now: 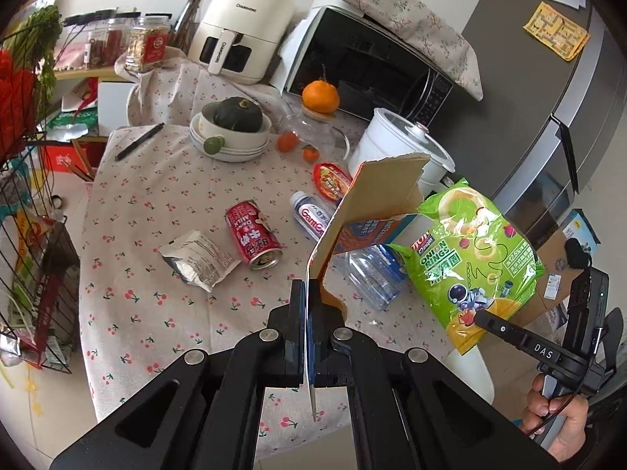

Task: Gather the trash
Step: 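Drop the orange bag and green bag into the white bin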

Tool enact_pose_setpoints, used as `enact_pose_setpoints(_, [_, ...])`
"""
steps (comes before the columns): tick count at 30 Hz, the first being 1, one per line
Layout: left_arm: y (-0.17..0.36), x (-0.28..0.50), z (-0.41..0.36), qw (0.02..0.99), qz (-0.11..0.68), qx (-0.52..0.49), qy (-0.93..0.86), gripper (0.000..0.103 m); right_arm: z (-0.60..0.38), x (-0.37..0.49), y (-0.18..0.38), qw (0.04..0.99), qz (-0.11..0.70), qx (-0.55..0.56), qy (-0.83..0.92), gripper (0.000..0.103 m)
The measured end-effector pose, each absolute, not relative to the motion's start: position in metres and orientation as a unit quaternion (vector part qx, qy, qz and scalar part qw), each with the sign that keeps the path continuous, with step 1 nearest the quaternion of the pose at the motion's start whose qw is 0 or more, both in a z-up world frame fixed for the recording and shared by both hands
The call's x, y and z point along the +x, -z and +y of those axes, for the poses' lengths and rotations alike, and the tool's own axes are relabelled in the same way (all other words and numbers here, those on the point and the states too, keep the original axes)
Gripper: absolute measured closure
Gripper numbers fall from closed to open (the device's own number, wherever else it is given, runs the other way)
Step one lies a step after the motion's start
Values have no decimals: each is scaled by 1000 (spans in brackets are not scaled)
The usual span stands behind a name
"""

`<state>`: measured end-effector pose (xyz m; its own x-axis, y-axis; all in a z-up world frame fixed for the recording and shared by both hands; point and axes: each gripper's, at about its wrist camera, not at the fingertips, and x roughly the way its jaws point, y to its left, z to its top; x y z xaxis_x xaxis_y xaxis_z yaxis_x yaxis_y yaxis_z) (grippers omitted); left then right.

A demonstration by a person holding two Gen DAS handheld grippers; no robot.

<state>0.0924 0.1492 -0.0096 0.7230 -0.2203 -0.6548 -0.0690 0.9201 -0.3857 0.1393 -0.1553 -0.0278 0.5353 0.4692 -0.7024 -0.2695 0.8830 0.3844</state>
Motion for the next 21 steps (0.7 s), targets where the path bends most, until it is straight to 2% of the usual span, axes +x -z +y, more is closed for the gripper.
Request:
enact_pose_setpoints(11, [12,96,33,889,401,-144,167,103,-267,93,16,883,436,123,-125,95])
enact_pose_setpoints(21, [42,93,-100,848,451,-82,267,103,-369,55,40,863,488,124,-33,95])
